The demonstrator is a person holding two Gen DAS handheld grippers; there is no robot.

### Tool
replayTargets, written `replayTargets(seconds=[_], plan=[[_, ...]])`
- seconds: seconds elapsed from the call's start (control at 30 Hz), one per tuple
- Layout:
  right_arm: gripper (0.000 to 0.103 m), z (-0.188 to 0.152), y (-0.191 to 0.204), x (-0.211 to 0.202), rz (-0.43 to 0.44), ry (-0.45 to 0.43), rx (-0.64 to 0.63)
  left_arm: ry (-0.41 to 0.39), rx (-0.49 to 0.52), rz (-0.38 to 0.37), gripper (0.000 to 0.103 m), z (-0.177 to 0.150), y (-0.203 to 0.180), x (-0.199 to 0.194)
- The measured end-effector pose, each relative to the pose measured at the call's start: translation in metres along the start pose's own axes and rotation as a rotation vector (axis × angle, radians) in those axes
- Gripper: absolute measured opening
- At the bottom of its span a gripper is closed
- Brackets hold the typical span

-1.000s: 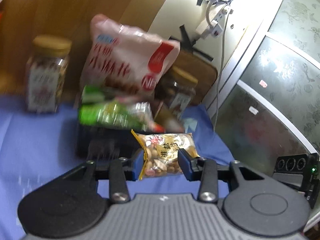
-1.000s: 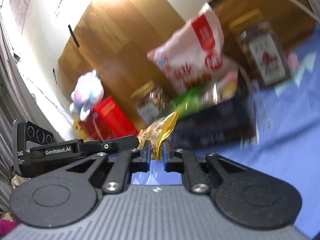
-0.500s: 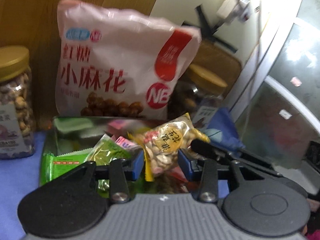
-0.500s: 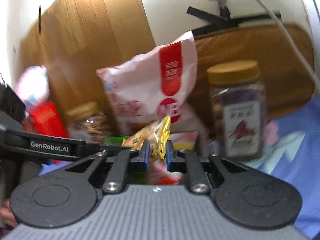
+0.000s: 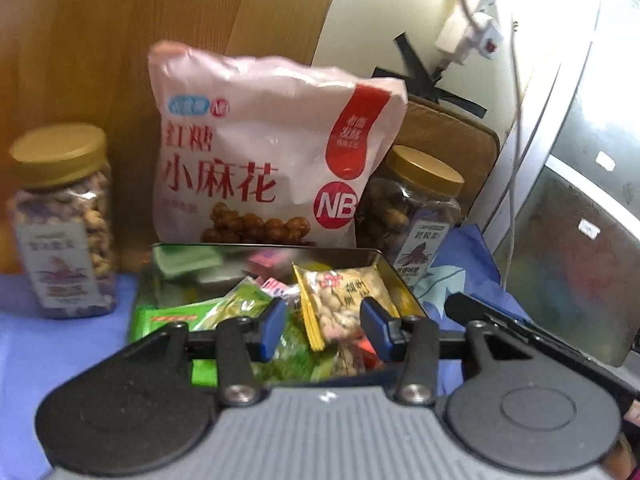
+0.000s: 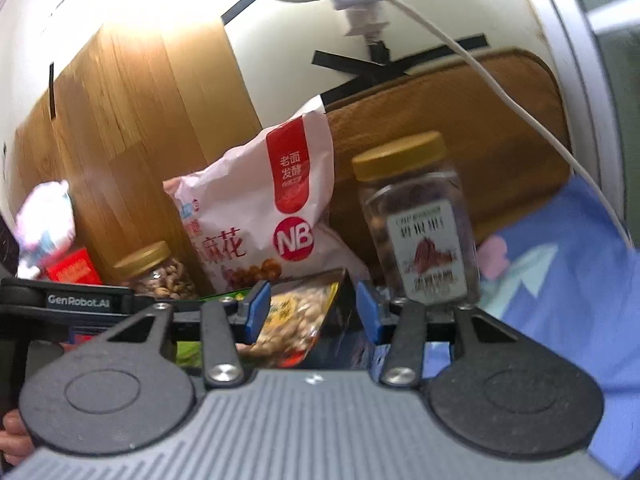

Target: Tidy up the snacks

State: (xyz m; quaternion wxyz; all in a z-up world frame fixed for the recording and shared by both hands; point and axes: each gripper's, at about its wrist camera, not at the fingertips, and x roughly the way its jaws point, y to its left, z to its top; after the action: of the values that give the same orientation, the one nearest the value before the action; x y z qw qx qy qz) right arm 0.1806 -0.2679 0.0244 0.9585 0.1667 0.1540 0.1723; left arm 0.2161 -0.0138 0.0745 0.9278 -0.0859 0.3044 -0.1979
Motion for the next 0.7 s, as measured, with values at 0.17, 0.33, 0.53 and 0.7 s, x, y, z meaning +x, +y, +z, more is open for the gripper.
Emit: replayTargets(seconds=[0.17,0.33,0.53,0.7], plan=[[0.051,-0.02,0.011,-0.029,0.037,0.037,0.073,-0.017,0.062,0.085,0.049,-0.024,-0.019,-0.038],[0.056,-0.049,0.027,-0.057,0.043,0.072,0.107,0.012,0.091,0.2,0.049,-0.053,-0.026,-0.06],[0.056,-0.074,0.043,-0.08,0.028,0.102,0.138,0.049,0.077,0.283,0.049,-0.091,-0.021,-0.08],[0.06,-0.081,0.062,-0.099,0.045,0.098,0.112,0.033,0.067,0.324,0.058,-0.117,-0.017,-0.102]])
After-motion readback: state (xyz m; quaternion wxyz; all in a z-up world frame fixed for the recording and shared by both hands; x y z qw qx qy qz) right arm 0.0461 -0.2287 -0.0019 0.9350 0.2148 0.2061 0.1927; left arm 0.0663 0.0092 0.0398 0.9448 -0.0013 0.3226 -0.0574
